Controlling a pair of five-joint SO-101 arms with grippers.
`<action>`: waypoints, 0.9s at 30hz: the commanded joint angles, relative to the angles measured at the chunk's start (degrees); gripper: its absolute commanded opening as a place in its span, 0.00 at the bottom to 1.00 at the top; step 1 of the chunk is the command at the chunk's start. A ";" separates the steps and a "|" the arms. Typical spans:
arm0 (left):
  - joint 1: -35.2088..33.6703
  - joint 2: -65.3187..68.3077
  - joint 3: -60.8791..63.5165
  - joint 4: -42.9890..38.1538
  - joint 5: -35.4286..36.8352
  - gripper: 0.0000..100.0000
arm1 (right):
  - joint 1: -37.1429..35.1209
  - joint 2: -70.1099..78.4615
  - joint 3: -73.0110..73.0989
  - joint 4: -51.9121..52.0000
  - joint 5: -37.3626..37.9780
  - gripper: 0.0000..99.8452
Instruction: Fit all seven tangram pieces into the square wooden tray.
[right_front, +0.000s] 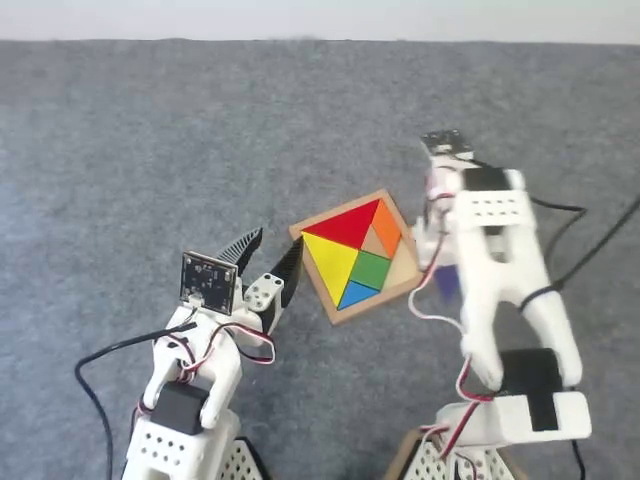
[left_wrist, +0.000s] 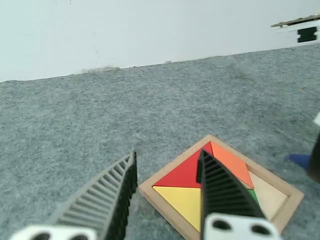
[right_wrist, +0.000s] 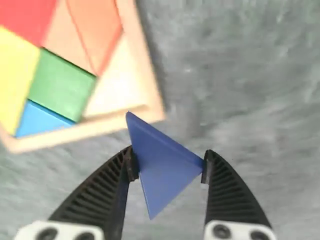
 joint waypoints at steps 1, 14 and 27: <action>0.53 -1.05 -0.48 0.26 -0.35 0.20 | -6.99 -3.47 -3.25 0.13 -13.89 0.12; 0.53 -1.05 -0.48 0.09 -0.35 0.20 | -10.07 3.91 -3.25 -7.60 -28.84 0.12; 0.53 -1.05 -0.48 0.00 -0.26 0.20 | -14.37 7.87 -5.98 -9.54 -40.00 0.12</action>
